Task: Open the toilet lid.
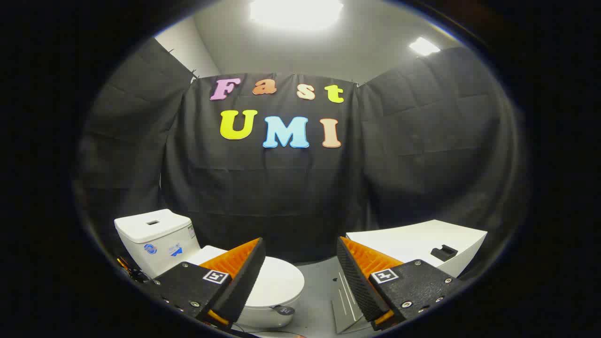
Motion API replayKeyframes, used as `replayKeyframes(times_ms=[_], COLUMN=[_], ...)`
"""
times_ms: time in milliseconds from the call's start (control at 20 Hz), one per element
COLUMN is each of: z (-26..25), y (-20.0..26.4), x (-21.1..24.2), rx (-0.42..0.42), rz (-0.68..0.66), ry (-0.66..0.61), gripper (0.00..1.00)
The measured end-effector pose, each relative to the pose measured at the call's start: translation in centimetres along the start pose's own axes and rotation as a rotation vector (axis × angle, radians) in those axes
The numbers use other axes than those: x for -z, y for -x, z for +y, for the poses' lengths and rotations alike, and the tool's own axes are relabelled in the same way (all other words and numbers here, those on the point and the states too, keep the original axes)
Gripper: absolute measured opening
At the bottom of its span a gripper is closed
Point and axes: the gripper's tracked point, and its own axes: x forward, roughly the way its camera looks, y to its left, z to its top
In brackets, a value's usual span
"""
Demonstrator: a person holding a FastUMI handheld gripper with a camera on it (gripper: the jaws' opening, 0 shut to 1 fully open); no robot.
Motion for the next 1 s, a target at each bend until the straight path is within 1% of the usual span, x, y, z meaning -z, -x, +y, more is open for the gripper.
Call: replayKeyframes(times_ms=[150,350,550,1000], z=[0.3,1.5,0.9,0.0], y=[-0.4,-0.5,-0.9,-0.9], x=[0.4,0.6,1.0,0.5], rx=[-0.004,-0.045,-0.029,0.005], rz=[0.014,0.032,0.047,0.038], ry=[0.044,0.068,0.119,0.072], gripper=[0.94,0.94,0.94,0.94])
